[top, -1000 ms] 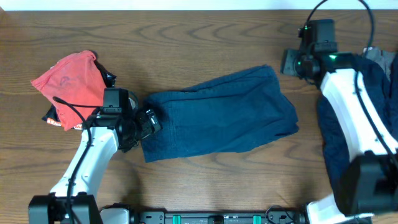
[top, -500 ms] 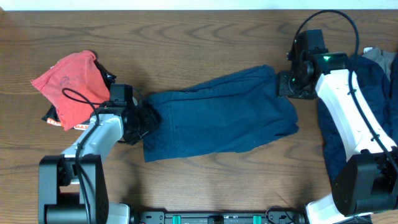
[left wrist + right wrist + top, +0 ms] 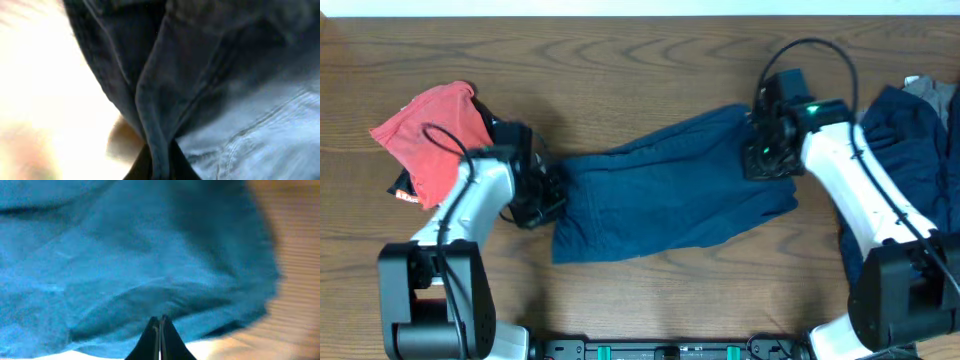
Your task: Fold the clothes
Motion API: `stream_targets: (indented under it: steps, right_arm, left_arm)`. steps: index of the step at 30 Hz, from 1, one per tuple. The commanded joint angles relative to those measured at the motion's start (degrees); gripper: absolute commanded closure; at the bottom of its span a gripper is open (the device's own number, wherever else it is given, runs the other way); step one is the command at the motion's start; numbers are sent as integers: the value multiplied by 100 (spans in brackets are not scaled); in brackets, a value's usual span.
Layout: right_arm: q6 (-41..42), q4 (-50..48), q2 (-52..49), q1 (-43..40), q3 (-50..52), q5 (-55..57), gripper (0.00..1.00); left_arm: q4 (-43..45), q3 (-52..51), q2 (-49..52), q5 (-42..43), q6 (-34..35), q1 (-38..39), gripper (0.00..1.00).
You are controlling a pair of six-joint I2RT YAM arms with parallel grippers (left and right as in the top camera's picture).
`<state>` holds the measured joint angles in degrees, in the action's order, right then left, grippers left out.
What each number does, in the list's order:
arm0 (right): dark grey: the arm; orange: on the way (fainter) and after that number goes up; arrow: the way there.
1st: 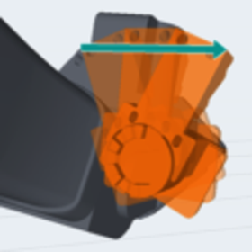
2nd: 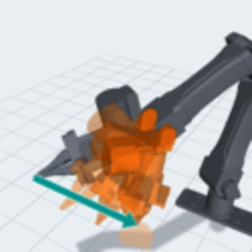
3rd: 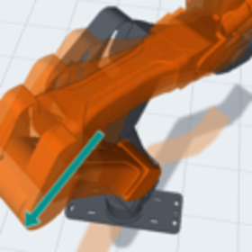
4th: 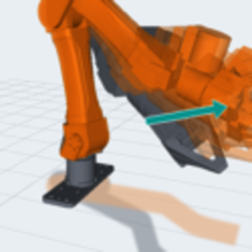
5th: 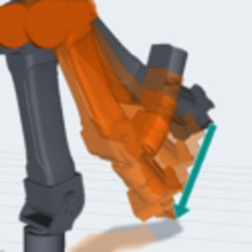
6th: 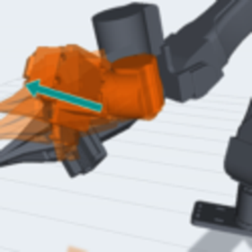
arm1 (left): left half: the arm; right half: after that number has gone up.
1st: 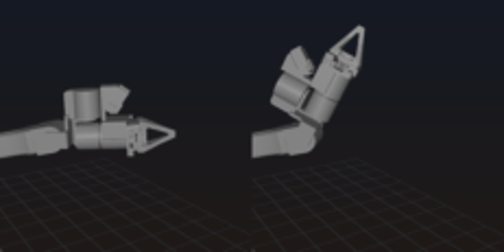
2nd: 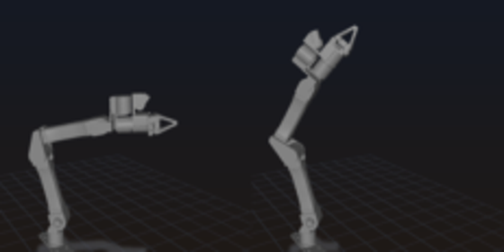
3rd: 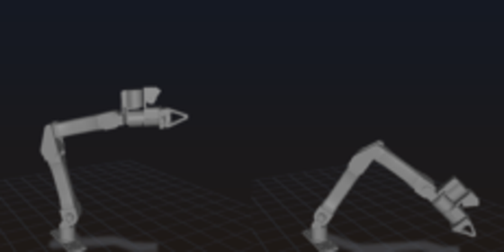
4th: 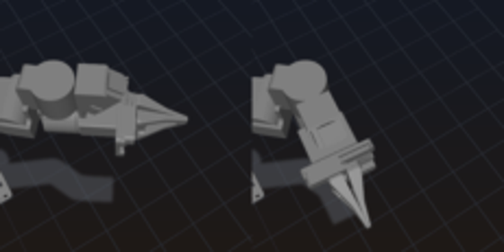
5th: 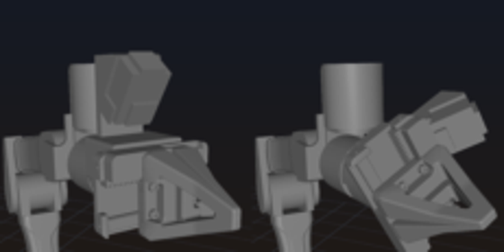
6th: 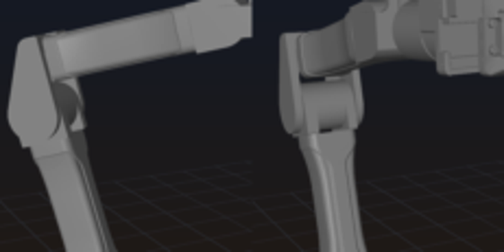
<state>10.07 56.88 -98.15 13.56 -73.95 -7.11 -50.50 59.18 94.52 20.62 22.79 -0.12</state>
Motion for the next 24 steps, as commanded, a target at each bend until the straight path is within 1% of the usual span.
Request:
stream_targets:
  steps: [1,3,6,10,13,16,20,24]
  right_arm:
    - [-96,-273,-42,398,424,-680,99]
    - [-94,-651,-42,664,739,-938,99]
    - [-17,-1414,-44,1130,1233,-1228,100]
    - [295,-2782,-61,1814,1814,-1676,99]
    - [634,-3471,-188,2306,1982,-1779,99]
    - [944,-3958,-501,2780,1980,-1777,99]
    - [1384,-4669,-1036,3230,1980,-1779,99]
    - [1521,-5528,-1368,3434,1965,-1777,99]
  left_arm:
    - [-743,1043,-66,-26,-376,-101,94]
    - [-1204,1526,-94,-26,-376,-109,94]
    - [-1639,2068,-149,0,-369,-109,94]
    - [-1886,2452,-282,542,-369,-109,94]
    - [-1845,2542,-378,962,-361,-109,94]
    - [-1707,2557,-472,1528,-271,-109,94]
    - [-1174,2562,-623,2138,101,-109,94]
    - [-693,2562,-800,2396,487,-105,94]
